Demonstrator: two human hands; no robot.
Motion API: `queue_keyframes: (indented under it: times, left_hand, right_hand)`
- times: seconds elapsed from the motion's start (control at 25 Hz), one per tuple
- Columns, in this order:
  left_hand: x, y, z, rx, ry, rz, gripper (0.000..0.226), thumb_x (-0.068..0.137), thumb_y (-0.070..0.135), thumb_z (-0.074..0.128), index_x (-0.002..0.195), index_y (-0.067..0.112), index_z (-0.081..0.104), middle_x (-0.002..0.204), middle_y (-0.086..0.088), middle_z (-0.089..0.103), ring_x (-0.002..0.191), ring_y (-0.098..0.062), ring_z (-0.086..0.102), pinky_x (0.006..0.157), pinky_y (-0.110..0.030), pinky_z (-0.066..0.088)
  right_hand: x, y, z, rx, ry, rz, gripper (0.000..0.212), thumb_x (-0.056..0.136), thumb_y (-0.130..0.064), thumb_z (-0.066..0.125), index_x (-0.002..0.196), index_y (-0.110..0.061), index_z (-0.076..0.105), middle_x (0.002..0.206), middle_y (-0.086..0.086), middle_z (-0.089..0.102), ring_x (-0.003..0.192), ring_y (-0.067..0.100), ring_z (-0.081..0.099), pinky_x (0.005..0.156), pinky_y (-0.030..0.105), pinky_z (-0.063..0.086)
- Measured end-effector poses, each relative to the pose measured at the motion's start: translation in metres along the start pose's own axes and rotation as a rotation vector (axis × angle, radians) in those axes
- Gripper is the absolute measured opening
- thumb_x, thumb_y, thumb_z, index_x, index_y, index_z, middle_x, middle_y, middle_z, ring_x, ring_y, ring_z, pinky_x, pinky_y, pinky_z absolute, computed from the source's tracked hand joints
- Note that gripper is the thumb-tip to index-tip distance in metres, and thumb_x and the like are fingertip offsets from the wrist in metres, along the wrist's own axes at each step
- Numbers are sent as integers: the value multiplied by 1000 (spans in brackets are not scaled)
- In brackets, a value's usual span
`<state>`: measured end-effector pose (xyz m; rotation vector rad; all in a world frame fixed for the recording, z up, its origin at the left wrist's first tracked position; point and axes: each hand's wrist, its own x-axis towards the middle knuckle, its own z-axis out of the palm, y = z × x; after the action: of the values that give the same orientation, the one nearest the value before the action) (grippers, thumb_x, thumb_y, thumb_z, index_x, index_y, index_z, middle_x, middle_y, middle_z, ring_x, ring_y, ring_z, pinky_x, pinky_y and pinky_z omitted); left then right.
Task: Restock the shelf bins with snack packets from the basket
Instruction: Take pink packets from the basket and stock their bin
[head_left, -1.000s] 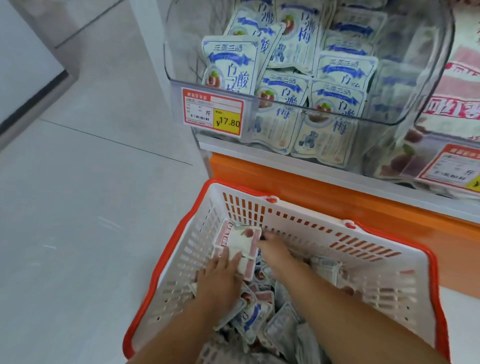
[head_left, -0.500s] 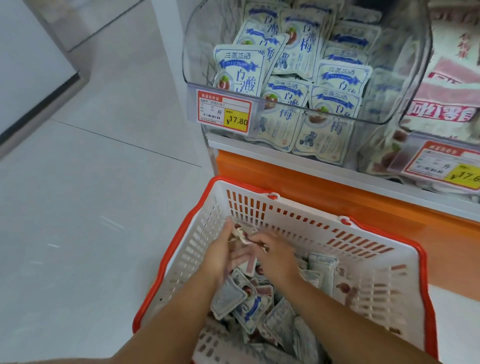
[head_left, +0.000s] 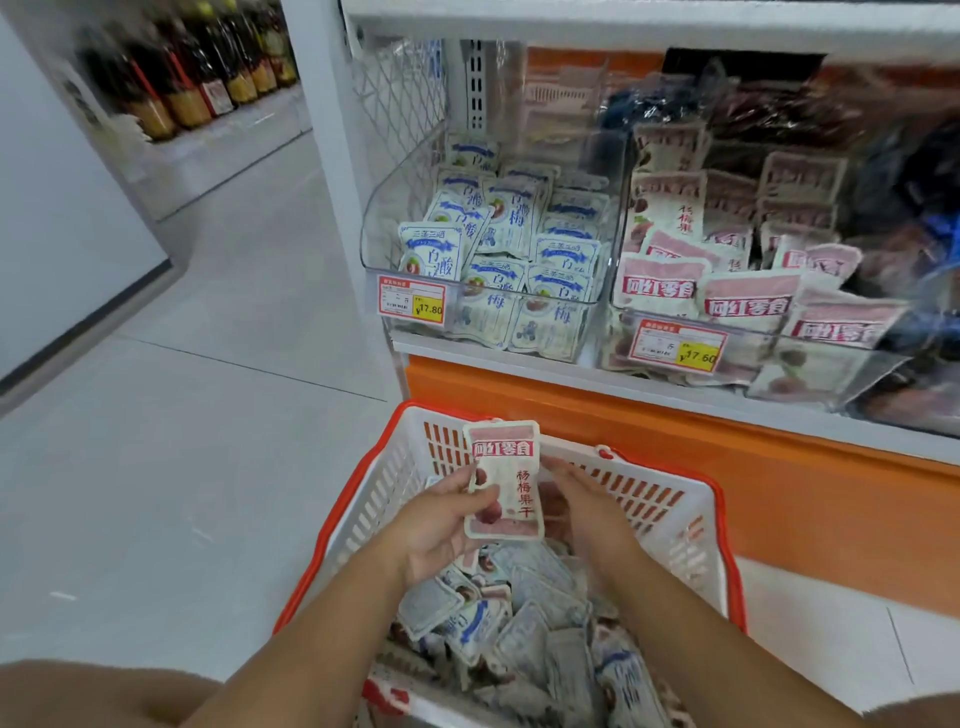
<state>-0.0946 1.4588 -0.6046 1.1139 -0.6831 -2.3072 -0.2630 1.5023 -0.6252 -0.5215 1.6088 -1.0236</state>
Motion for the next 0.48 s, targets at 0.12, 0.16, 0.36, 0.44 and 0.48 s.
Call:
queue_keyframes:
  times: [0.12,0.16,0.36,0.44,0.48]
  left_hand:
    - [-14,3,21,67,-13,22,45,93,-1,56,136,12,51,115,-16,70,88,-20,72,82,-36,59]
    - [-19,5,27,88,-11,35,45,93,-1,55,136,12,51,111,-13,71,85,-19,72,80,-35,60]
    - [-30,13,52,163,-5,85,44,92,1,58,133,18,54,103,-8,72,80,-13,68,81,-36,60]
    - [-31,18,58,222,-2,107,48,91,4,62,136,18,53,104,-8,68,83,-14,64,87,-39,57]
    - [-32,21,63,281,0,123,51,90,7,65,138,18,51,102,-6,65,83,-13,62,93,-41,55]
  right_hand:
    - [-24,-18,-9,126,-70,-17,38,105,-37,33,110,-25,69,96,7,76,95,27,70,93,47,54]
    - [-29,-21,-11,165,-81,-20,40,105,-38,32,110,-23,69,96,7,76,96,28,70,92,46,54]
    - [-46,-36,-19,222,-106,-11,51,102,-51,29,107,-22,71,100,5,76,102,28,68,100,52,48]
    - [-56,-44,-22,205,-148,-59,47,100,-54,35,108,-23,70,102,4,75,101,25,69,97,49,50]
    - [-61,-49,-24,153,-159,-116,41,99,-52,42,110,-24,69,102,1,75,100,22,70,94,45,53]
